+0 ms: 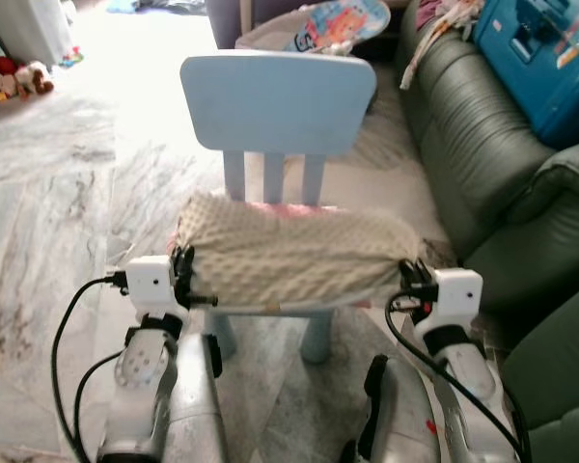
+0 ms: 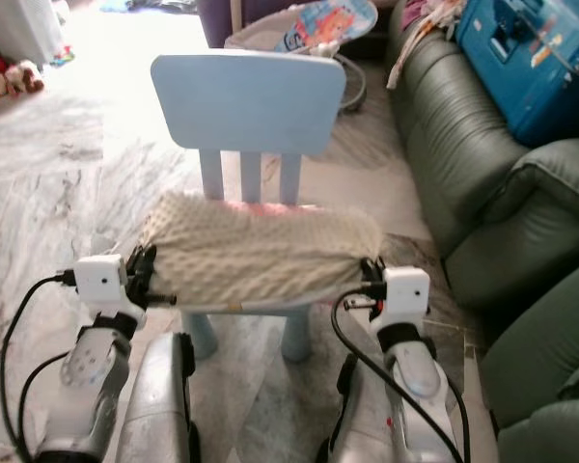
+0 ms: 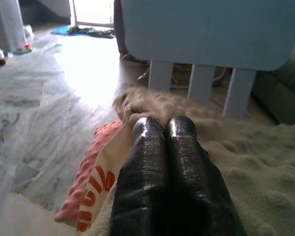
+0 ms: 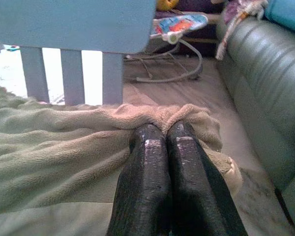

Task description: Move the pillow to the sofa

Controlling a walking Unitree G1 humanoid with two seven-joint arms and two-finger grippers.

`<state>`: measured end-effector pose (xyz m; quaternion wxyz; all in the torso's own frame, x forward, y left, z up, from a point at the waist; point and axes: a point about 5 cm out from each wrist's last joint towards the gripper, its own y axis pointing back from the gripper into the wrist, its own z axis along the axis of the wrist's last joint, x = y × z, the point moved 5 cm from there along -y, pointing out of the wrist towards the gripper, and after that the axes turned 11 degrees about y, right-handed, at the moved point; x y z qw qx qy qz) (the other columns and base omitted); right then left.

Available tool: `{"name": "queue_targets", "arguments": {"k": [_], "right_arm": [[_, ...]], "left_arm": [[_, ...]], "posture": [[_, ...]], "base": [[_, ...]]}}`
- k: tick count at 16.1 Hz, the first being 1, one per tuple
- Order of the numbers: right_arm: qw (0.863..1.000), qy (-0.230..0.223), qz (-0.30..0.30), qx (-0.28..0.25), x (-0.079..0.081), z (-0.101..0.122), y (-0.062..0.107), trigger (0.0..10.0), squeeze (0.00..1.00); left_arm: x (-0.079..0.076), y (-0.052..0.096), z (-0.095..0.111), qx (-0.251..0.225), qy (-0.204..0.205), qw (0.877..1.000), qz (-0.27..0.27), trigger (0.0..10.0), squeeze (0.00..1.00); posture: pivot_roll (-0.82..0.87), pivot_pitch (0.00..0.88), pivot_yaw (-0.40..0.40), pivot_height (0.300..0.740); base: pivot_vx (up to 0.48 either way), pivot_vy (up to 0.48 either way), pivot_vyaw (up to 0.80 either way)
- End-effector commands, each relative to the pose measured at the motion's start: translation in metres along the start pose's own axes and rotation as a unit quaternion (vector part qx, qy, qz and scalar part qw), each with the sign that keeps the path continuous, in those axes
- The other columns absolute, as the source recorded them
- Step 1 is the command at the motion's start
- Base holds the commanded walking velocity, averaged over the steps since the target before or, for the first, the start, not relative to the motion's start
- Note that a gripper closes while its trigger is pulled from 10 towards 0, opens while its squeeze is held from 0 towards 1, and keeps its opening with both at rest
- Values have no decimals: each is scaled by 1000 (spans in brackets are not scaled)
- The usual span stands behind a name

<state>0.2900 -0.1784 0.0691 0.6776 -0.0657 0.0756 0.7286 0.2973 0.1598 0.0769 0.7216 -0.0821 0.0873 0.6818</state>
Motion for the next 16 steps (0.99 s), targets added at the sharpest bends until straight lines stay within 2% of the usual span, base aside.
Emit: {"name": "queue_targets", "arguments": {"k": [1,3,6,12,16], "right_arm": [[1000,1,-15,-21,-7,15,-1,0,0],[1000,9,-21,-12,-8,11,9,0,0],[1000,4,-21,13,-5,3,24,0,0],[1000,-3,-20,21,0,5,21,0,0],[999,-6,-22,29,-1,5,21,0,0]], "left_arm": [[-3,4,10,-10,-15,1000,-10,0,0],[1,19,6,0,-30,1000,-1,0,0],[7,27,7,8,-36,999,16,0,0],[-6,21,6,21,-36,999,-3,0,0],[-8,21,2,32,-33,999,-4,0,0]], "posture": [[-6,0,-3,517],[-3,0,-8,517],[3,0,-11,526],[-12,0,1,573],[-11,0,-1,611]], "base": [[0,0,0],[0,0,0],[0,0,0],[0,0,0],[0,0,0]]}}
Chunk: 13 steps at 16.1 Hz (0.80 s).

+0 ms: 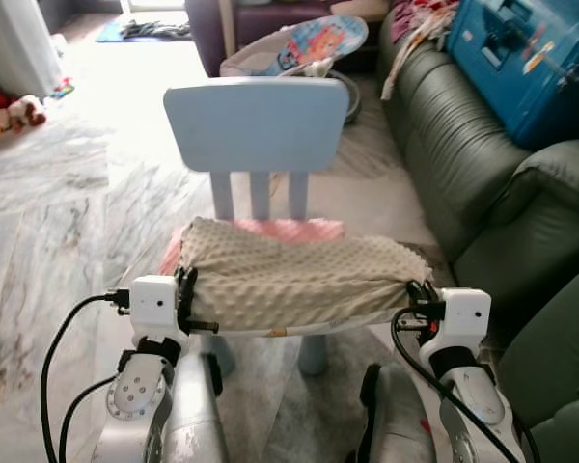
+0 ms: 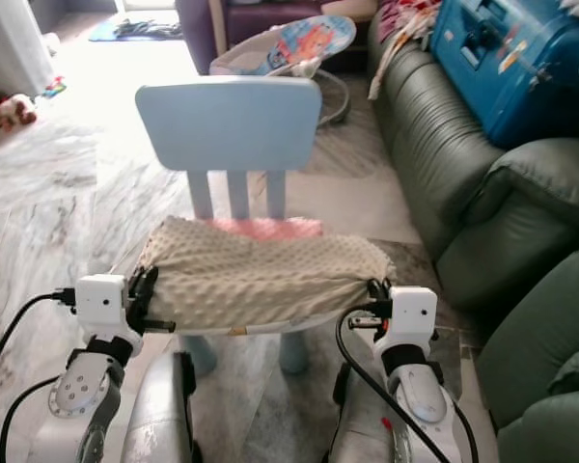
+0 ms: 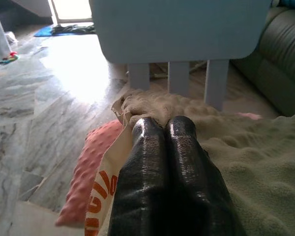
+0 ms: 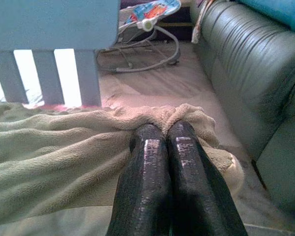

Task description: Move the pillow to the sofa

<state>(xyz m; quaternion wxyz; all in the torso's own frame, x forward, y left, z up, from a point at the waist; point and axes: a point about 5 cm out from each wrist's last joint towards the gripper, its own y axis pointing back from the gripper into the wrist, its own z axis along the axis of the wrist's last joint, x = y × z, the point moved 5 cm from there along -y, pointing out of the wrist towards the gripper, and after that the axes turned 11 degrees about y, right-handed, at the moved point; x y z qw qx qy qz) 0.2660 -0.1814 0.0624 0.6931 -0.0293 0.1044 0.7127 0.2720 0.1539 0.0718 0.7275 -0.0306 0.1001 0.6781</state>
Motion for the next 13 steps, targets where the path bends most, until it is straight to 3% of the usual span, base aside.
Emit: {"name": "queue_targets", "arguments": {"k": [1,3,4,13], "right_arm": [[1000,1,-3,-19,-1,13,-3,0,0],[1000,0,0,-18,0,13,-4,0,0],[1000,-2,3,-14,0,13,-5,10000,0],[1000,-5,25,-15,7,15,-9,10000,0]], "left_arm": [[-2,-3,10,-14,-8,1000,-2,0,0],[-2,-3,9,-13,-8,1000,-3,0,0],[-2,-4,9,-13,-7,1000,-5,0,0],[-4,-7,7,-5,-4,1000,-7,0,0]], "posture": [[-10,0,-1,621],[-11,0,0,635],[-11,0,1,645],[-12,0,-4,674]], "base": [[0,0,0],[0,0,0],[0,0,0],[0,0,0]]}}
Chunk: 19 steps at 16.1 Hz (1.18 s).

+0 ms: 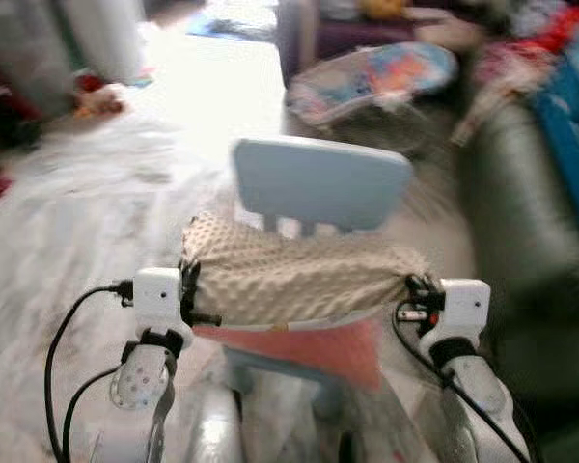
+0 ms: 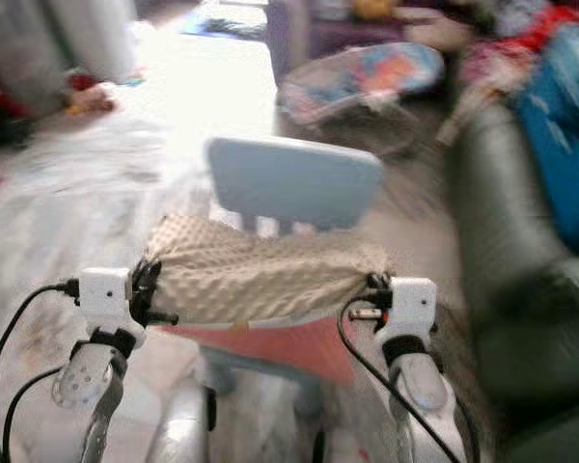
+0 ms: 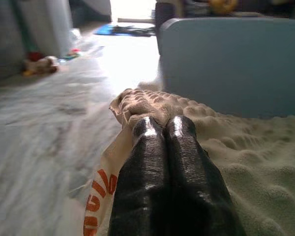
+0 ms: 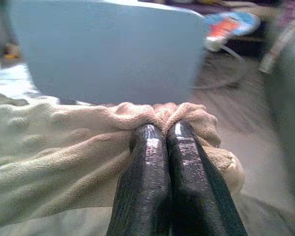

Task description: Move the pillow to the sofa

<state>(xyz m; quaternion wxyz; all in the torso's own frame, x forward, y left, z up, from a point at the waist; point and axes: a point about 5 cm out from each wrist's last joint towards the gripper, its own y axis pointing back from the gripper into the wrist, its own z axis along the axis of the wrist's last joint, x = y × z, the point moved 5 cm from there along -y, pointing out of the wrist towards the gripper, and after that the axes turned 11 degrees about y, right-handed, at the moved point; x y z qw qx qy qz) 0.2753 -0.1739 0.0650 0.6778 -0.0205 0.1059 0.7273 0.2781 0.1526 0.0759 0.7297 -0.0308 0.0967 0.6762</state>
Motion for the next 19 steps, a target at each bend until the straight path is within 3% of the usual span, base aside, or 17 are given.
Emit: {"name": "queue_targets", "arguments": {"k": [1,2,3,4,11,16,19], "right_arm": [[1000,4,2,-21,-1,11,0,10000,0],[1000,1,-1,-20,-1,11,0,10000,0],[1000,2,-9,-17,-5,10,0,10000,0],[1000,2,-12,-17,-7,10,1,10000,0],[1000,8,-18,-17,-10,11,0,10000,0],[999,25,-11,-40,-13,25,-17,10000,0],[999,13,-22,-26,-15,18,-16,10000,0]], "left_arm": [[-3,-1,2,-2,0,1000,-5,0,0],[-3,-1,1,1,0,1000,-5,824,0],[-4,-2,-4,11,-8,1000,-6,9059,0],[-5,-2,-8,20,-11,1000,-10,10000,0],[-11,-5,-9,24,-19,999,-26,10000,0],[-13,-20,9,6,-25,999,-36,10000,0],[-20,-12,-1,26,-7,999,-40,10000,0]], "posture": [[-15,0,-3,684],[-17,0,-2,694],[-21,0,-2,709],[-24,0,0,719],[-22,0,-10,740],[-20,0,-9,740],[-23,0,-2,740]], "base": [[0,0,0],[0,0,0],[0,0,0],[0,0,0],[0,0,0],[0,0,0],[0,0,0]]}}
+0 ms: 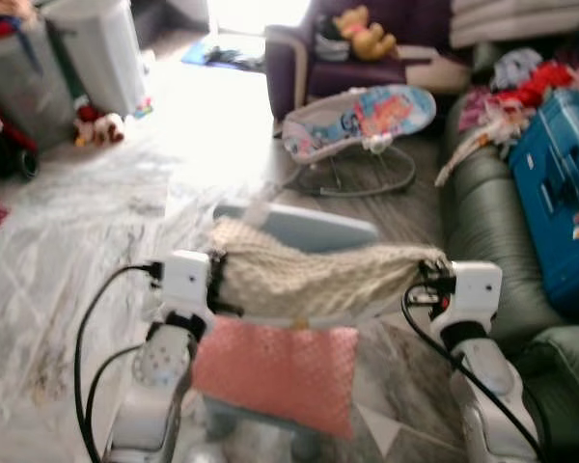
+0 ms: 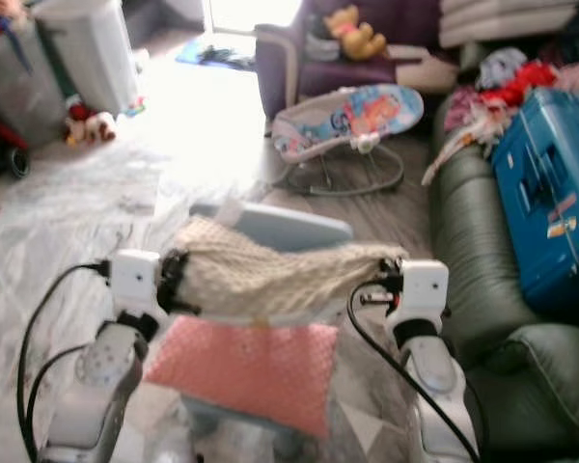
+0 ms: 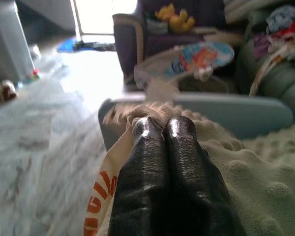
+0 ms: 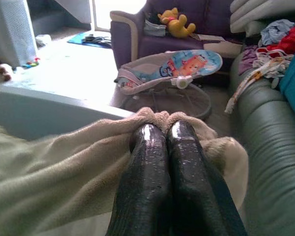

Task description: Move the pillow to the sofa

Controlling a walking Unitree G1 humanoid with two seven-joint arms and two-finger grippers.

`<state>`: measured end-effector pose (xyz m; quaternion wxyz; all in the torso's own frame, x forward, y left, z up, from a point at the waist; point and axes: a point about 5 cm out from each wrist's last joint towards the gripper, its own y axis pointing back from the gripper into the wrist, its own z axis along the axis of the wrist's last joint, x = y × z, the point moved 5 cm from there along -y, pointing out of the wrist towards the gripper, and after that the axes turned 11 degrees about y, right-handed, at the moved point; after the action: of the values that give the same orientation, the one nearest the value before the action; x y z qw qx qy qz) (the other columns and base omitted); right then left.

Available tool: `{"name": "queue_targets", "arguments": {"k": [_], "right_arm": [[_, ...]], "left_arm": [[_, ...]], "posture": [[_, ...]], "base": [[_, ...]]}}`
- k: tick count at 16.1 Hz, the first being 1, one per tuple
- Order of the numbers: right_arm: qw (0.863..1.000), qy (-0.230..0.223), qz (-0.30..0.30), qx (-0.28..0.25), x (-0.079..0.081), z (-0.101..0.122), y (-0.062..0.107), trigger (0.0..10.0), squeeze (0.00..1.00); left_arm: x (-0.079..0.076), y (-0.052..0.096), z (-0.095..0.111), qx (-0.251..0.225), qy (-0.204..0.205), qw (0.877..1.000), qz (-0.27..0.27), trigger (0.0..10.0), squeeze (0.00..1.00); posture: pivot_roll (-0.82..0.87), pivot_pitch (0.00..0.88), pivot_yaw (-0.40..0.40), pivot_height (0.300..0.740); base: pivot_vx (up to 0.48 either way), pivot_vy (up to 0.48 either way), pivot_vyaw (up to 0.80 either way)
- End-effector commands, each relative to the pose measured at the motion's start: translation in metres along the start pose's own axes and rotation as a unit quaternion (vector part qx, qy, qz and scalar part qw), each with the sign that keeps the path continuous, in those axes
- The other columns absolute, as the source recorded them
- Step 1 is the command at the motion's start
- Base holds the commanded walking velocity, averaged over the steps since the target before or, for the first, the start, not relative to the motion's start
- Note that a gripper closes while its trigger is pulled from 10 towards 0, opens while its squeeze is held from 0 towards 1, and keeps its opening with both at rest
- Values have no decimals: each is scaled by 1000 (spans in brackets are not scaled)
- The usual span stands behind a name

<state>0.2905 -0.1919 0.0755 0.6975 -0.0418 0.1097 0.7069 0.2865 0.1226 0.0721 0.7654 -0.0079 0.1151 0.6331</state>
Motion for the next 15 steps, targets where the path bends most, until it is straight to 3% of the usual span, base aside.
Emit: {"name": "queue_targets", "arguments": {"k": [1,4,10,15], "right_arm": [[1000,-9,7,-12,7,8,-1,10000,0],[1000,-19,3,7,11,-3,7,10000,0],[1000,-16,7,7,11,-2,5,10000,0],[1000,-9,11,9,10,-3,5,10000,0]], "left_arm": [[1,5,0,3,0,1000,-1,10000,0],[-5,5,-1,12,6,1000,-21,10000,0],[-12,8,-7,26,5,999,-38,10000,0],[-12,9,-9,31,7,999,-36,10000,0]], "posture": [[-26,0,2,740],[-29,0,9,740],[-37,0,1,740],[-42,0,0,740]], "base": [[0,0,0],[0,0,0],[0,0,-718],[0,150,0]]}}
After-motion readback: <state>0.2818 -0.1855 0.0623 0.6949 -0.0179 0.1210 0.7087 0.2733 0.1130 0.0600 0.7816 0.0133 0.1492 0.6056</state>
